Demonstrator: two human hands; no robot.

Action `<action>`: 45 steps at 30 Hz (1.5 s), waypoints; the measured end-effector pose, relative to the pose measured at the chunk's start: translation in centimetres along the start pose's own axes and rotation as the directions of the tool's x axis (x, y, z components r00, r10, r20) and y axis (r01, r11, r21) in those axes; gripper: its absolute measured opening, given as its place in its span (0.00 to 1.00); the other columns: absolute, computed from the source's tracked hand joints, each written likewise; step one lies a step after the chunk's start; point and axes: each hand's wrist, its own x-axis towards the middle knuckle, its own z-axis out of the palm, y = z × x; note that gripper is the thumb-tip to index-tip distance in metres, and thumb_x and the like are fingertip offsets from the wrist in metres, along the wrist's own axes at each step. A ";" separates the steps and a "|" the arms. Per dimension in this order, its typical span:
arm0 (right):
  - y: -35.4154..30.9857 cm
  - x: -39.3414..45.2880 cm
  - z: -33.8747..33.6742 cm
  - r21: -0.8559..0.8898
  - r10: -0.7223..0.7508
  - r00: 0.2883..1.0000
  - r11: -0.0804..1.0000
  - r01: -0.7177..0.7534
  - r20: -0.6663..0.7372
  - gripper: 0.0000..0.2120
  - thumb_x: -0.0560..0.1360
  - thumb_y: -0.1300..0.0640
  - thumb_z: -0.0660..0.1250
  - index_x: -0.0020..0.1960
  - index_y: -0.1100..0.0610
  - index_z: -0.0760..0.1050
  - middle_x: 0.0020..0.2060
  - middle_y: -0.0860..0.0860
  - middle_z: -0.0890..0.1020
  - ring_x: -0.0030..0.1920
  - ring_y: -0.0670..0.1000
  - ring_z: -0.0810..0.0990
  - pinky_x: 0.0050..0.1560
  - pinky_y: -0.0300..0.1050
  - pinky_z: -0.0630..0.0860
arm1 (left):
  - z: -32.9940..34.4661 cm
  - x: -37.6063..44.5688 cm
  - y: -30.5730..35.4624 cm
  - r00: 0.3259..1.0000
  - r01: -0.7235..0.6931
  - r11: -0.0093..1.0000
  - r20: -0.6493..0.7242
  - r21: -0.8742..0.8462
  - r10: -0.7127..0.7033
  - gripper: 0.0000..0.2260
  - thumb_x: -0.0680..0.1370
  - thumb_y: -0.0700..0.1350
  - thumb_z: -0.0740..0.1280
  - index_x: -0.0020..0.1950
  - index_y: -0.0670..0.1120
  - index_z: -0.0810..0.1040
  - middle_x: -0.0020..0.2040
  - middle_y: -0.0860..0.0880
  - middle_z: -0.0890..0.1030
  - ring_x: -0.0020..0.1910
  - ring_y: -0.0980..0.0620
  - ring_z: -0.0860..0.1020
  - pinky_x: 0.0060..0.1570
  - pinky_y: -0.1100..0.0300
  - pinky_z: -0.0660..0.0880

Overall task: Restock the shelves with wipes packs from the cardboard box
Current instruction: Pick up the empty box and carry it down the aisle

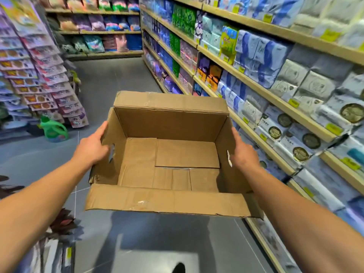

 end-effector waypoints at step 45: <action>-28.2 87.1 5.9 0.064 -0.326 0.943 0.945 0.322 0.069 0.47 0.74 0.65 0.64 0.76 0.35 0.40 0.53 0.62 0.80 0.49 0.64 0.80 0.50 0.59 0.79 | 7.2 75.3 9.4 0.941 0.317 0.947 -0.107 -0.049 -0.321 0.35 0.77 0.43 0.64 0.77 0.61 0.50 0.62 0.39 0.77 0.56 0.37 0.76 0.54 0.48 0.74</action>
